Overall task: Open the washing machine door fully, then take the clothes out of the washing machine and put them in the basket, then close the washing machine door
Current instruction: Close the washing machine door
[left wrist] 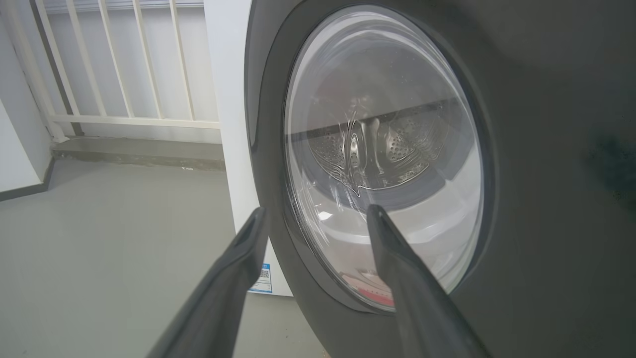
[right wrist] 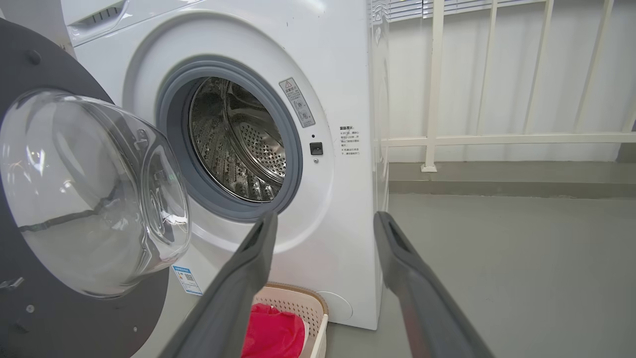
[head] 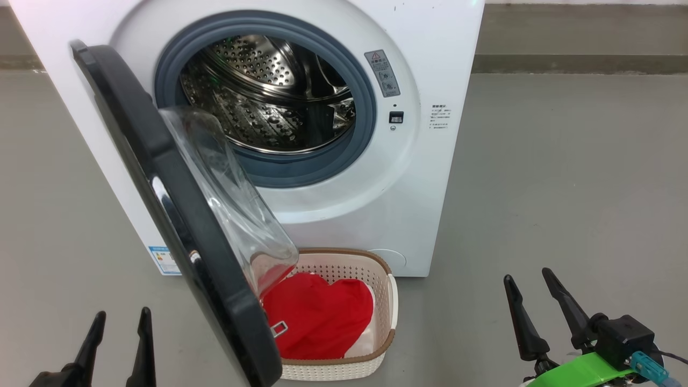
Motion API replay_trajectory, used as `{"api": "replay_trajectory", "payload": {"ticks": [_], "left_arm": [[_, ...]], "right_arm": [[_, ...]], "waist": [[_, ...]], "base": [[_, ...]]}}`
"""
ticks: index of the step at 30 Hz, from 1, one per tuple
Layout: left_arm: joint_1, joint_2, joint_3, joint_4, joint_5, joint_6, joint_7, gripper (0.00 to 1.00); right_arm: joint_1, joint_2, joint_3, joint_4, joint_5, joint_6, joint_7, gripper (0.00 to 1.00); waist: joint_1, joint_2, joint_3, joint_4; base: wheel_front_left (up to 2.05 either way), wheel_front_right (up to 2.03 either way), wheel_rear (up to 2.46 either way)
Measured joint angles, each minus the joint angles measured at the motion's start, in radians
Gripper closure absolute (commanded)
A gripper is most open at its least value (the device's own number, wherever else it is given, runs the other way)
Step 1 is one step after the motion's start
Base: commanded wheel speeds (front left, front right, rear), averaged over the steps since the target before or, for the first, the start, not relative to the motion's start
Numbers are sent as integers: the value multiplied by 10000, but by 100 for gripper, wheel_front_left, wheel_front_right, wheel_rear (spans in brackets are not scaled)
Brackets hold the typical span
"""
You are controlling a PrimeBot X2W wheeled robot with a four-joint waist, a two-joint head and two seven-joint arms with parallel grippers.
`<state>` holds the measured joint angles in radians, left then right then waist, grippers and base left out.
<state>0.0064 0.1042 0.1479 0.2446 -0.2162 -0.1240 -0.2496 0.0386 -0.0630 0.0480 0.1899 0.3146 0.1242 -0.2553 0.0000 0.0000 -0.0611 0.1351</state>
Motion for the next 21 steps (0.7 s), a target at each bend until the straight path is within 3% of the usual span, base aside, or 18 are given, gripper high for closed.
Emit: {"api": "replay_trajectory", "payload": {"ticks": [11,12,13,15,21], "left_arm": [[3,-79,86,-10,163,-2,0,0],[7,-75,63,-10,165,-4,0,7],[9,-75,33,-6,161,-8,0,50],[31,-27,-148,10,157,-12,0,100],[83,-90,-169,157,-439,-12,0,100]], "right_arm": [[0,-4,6,-2,-2,0,0,0],[0,-2,6,-2,-2,0,0,0],[0,0,6,-2,-2,0,0,0],[0,2,4,-2,-2,0,0,0],[0,13,2,-2,-2,0,0,0]], "waist": [[0,0,-50,4],[0,0,-55,9],[0,0,-58,11],[0,0,-65,10],[0,0,-48,-6]], "base": [[0,0,0],[0,0,0],[0,0,0],[0,0,0],[0,0,0]]}}
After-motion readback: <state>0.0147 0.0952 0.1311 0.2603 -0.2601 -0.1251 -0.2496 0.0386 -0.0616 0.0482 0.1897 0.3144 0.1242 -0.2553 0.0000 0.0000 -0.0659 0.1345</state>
